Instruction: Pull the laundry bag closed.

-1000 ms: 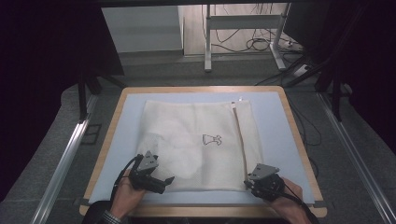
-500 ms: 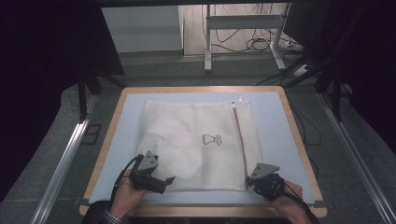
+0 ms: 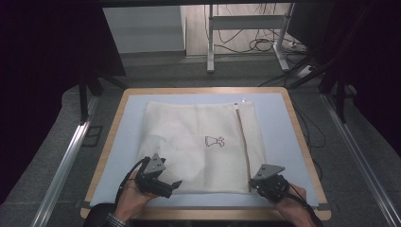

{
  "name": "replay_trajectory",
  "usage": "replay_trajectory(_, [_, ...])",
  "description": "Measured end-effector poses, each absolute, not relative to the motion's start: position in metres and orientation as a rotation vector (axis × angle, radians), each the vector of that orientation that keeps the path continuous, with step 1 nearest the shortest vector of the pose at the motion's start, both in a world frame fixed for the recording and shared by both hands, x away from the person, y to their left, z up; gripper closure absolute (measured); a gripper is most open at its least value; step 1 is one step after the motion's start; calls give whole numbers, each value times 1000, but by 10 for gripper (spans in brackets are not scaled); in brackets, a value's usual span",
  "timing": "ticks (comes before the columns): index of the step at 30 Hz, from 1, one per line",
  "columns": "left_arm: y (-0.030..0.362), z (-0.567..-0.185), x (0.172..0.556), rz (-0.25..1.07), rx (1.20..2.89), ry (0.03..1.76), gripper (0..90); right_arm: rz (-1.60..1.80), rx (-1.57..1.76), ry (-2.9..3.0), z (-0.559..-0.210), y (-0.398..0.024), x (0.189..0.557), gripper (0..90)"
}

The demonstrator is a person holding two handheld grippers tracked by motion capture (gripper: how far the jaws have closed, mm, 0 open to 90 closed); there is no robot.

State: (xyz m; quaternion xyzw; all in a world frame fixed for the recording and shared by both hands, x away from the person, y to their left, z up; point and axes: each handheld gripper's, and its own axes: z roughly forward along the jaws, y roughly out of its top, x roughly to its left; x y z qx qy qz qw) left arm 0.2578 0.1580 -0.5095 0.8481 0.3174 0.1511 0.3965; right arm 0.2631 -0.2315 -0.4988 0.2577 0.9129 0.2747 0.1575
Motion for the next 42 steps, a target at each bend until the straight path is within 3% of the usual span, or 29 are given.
replay_trajectory(4, [153,-507,256,376,2162,770,86,785,731,2610,-499,-232,263,851])
replay_trajectory(6, [150,-506,256,341,2150,742,178,786,733,2608,-499,-231,263,849])
replay_trajectory(9, [149,-505,255,332,2143,728,216,786,733,2606,-499,-231,262,848])
replay_trajectory(11, [146,-503,255,304,2136,713,287,789,736,2602,-499,-231,263,848])
replay_trajectory(20, [133,-499,255,254,2136,678,422,791,751,2600,-499,-231,263,848])
replay_trajectory(23, [126,-498,257,227,2149,674,513,792,756,2592,-499,-230,263,847])
replay_trajectory(34, [109,-500,259,192,2141,644,612,792,756,2580,-499,-231,262,833])
replay_trajectory(42, [95,-503,259,241,2164,618,678,790,762,2583,-499,-231,263,834])
